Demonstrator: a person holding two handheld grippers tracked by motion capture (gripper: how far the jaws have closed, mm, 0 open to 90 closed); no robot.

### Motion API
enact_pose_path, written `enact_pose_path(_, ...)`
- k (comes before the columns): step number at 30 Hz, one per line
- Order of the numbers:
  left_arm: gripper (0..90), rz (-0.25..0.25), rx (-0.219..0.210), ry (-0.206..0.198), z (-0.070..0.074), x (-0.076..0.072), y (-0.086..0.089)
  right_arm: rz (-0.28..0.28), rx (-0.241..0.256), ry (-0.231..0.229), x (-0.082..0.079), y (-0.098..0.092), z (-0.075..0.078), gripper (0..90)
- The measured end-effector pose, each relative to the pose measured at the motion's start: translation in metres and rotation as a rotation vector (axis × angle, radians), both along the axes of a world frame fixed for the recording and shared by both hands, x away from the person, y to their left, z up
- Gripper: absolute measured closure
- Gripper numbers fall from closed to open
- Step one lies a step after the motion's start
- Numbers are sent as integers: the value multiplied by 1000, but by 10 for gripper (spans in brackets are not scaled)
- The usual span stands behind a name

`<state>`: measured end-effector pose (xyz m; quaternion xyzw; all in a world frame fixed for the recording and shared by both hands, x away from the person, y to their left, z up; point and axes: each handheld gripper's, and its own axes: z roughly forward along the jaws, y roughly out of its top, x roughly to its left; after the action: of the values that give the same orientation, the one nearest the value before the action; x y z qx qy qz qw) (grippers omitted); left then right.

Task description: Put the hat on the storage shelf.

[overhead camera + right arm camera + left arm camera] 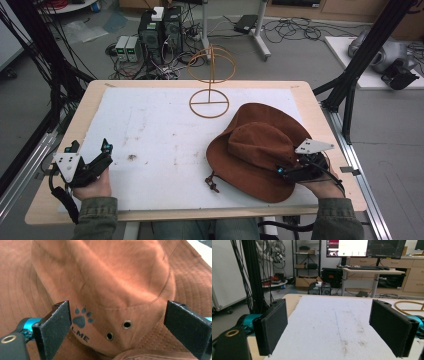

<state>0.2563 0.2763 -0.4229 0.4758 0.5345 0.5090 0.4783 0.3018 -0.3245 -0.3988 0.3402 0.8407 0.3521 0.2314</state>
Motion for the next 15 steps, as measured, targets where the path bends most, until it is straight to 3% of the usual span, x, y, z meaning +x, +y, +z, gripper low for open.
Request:
enact_pose_path(4, 155, -1, 1, -1, 0, 0, -1, 40, -18, 31, 3, -1, -9, 73)
enact_pose_path(6, 155, -2, 1, 0, 0, 0, 0, 59, -30, 24, 4, -2, -11, 101)
enact_pose_path(8, 156, -1, -2, 1, -1, 0, 0, 73, -31, 27, 5, -4, -12, 227)
enact_pose_path(10, 155, -1, -6, 7, -1, 1, 0, 76, -24, 31, 5, -4, -13, 262)
enact_pose_path(11, 156, -3, -7, 6, -1, 1, 0, 83, 3, 60, 8, -7, -15, 373)
enact_pose_path(13, 156, -4, -6, 7, -1, 1, 0, 72, 23, 78, 9, -8, -15, 414)
enact_pose_path(14, 157, -4, -5, 6, -1, 1, 0, 20, 53, 60, 9, -9, -14, 555)
enact_pose_path(15, 157, -6, -7, 5, -1, 1, 0, -3, 65, 63, 8, -10, -14, 614)
